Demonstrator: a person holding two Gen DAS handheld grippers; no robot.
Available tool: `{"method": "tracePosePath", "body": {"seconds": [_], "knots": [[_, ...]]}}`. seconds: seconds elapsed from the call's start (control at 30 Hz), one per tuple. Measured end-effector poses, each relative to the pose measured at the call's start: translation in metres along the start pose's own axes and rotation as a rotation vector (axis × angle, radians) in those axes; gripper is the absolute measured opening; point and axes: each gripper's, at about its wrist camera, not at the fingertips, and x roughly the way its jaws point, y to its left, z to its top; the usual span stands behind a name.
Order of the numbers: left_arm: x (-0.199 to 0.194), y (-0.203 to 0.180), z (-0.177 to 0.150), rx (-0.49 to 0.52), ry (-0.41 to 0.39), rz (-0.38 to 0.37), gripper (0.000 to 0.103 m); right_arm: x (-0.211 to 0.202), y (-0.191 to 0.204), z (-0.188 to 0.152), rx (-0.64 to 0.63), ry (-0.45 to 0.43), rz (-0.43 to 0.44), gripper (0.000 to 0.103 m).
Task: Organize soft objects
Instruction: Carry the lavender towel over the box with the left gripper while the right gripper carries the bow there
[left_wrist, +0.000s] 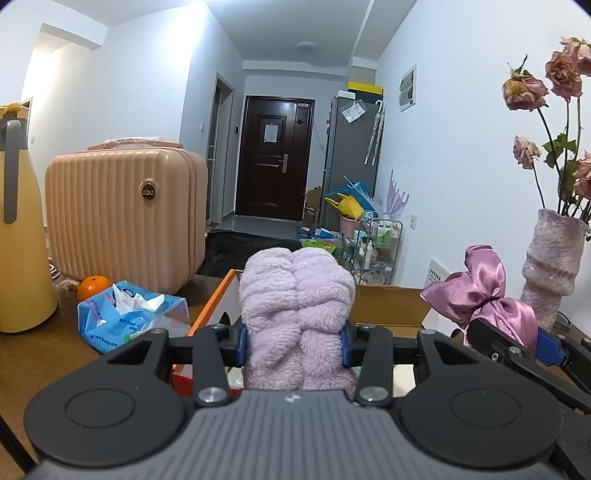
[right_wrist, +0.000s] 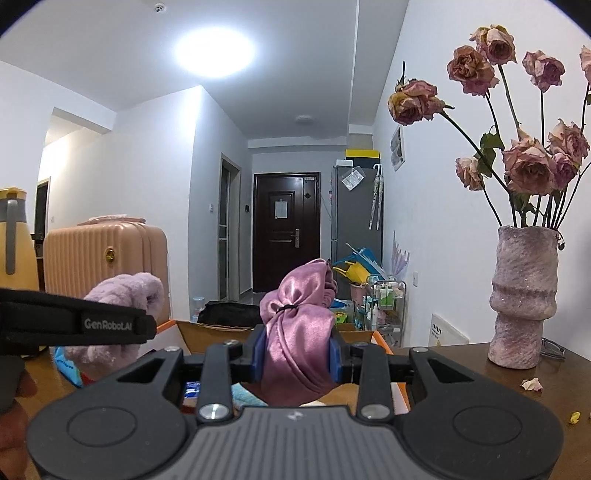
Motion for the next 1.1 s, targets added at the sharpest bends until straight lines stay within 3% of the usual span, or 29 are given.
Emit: {"method": "tracePosePath", "body": {"seconds": [1.1], "knots": [[0.058,0.001,0.018,-0.014,0.006,0.044,0.043,0.067,-0.003,0.005,-0.006,0.064,-0.023,0.032]]}}
